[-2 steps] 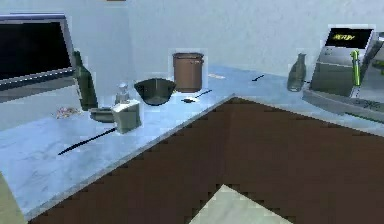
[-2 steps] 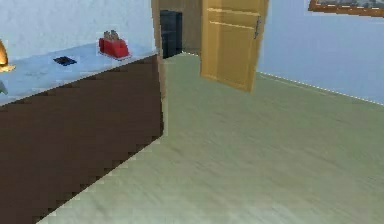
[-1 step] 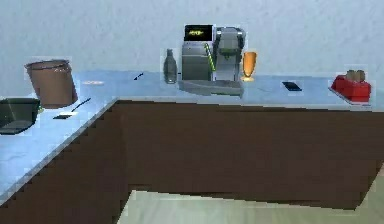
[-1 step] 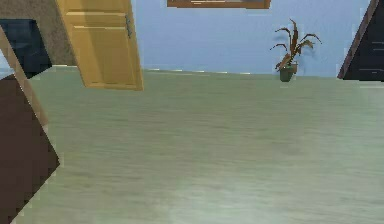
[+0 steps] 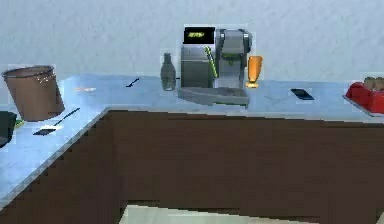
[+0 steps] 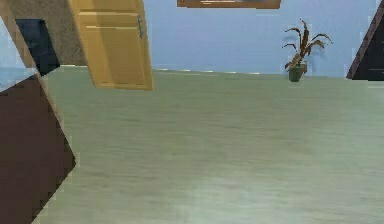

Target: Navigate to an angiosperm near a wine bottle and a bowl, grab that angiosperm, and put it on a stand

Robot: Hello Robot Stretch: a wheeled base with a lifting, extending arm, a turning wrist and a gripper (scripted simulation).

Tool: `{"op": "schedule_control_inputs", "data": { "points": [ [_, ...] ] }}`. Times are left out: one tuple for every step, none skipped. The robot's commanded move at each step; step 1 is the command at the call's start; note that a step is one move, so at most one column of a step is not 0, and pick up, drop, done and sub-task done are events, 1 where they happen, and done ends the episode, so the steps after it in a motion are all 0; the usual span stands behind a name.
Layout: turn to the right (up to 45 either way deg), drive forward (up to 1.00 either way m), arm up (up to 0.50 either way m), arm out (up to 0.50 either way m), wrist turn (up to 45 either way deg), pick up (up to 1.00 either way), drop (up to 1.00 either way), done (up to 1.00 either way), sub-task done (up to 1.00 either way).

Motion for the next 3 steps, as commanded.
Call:
{"op": "schedule_control_inputs", "data": {
  "points": [
    [-45.0,0.00,0.00,0.00,0.0,0.00,0.00,0.00,0.00],
    [-45.0,0.00,0.00,0.00,0.0,0.00,0.00,0.00,0.00],
    [-45.0,0.00,0.00,0.00,0.0,0.00,0.00,0.00,0.00]
  ]
}}
